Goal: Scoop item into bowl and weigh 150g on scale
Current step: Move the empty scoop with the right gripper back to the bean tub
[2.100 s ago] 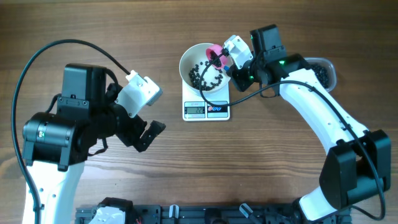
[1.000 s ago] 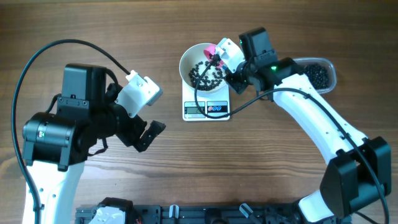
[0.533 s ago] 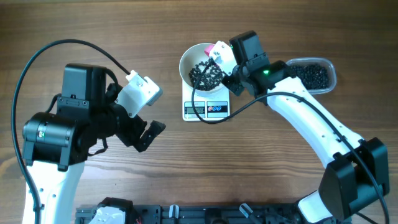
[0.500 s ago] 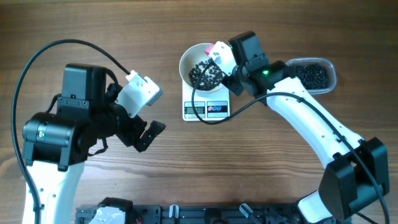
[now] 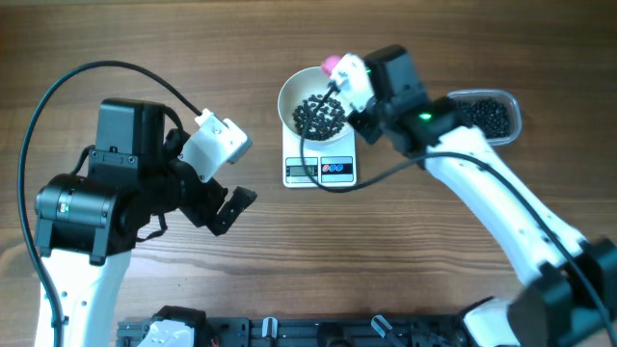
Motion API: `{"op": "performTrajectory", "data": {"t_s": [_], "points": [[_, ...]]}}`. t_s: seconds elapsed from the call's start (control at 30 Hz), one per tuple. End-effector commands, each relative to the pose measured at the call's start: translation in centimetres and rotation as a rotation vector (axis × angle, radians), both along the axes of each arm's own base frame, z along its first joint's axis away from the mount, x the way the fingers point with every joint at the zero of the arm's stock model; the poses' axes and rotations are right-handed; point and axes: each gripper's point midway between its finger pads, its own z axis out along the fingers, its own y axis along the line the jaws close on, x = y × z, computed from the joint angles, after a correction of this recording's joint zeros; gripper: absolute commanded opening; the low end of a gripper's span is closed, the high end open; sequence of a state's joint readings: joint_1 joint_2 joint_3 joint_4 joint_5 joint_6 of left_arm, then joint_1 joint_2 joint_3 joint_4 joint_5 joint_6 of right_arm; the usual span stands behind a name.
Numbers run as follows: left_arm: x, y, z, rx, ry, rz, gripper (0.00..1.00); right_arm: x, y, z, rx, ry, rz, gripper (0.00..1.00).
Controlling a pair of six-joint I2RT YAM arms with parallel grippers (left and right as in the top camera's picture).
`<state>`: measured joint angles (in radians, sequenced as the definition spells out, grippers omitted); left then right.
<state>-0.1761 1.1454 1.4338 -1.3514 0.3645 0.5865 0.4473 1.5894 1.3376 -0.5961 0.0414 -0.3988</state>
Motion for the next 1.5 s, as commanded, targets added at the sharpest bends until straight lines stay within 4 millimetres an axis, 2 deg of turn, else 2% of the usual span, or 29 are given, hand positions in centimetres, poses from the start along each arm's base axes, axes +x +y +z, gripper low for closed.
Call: {"op": "performTrajectory", "data": {"t_s": [0.0,0.17,0.27,0.33,0.5,0.7,1.0,1.2,1.37,1.47], "points": [[0.1,0.0,0.7,-0.009,-0.023,-0.008,1.0,0.2,-4.6,6.1,0.106,-0.086,-0.165,0.04],[0.1,0.0,0.7,-0.009,-0.024,-0.008,1.0,-1.8,-13.8,4.4,-0.03,0.021,-0.421,0.04],[0.1,0.0,0.7,-0.009,-0.023,-0.008,1.0,-3.2,-18.1,3.1,-0.113,0.094,-0.537,0.04],[0.1,0.0,0.7,-0.009,-0.023,-0.008,1.0,-3.9,-20.1,2.4,-0.15,0.132,-0.591,0.04],[0.1,0.0,0.7,-0.009,-0.023,-0.008,1.0,-4.7,-23.5,0.4,-0.308,0.201,-0.686,0.04],[0.1,0.0,0.7,-0.009,-0.023,-0.008,1.0,-5.5,-25.3,-3.6,-0.467,0.323,-0.72,0.04],[0.1,0.0,0.7,-0.009,-0.024,-0.008,1.0,-5.0,-26.2,-7.2,-0.555,0.402,-0.75,0.04],[0.1,0.0,0.7,-0.009,-0.023,-0.008,1.0,-4.4,-27.7,-7.8,-0.635,0.369,-0.828,0.04],[0.1,0.0,0.7,-0.009,-0.023,-0.008,1.0,-4.1,-27.6,-8.0,-0.63,0.364,-0.819,0.04],[0.1,0.0,0.7,-0.009,-0.024,-0.008,1.0,-4.2,-26.7,-8.7,-0.591,0.399,-0.768,0.04]]}}
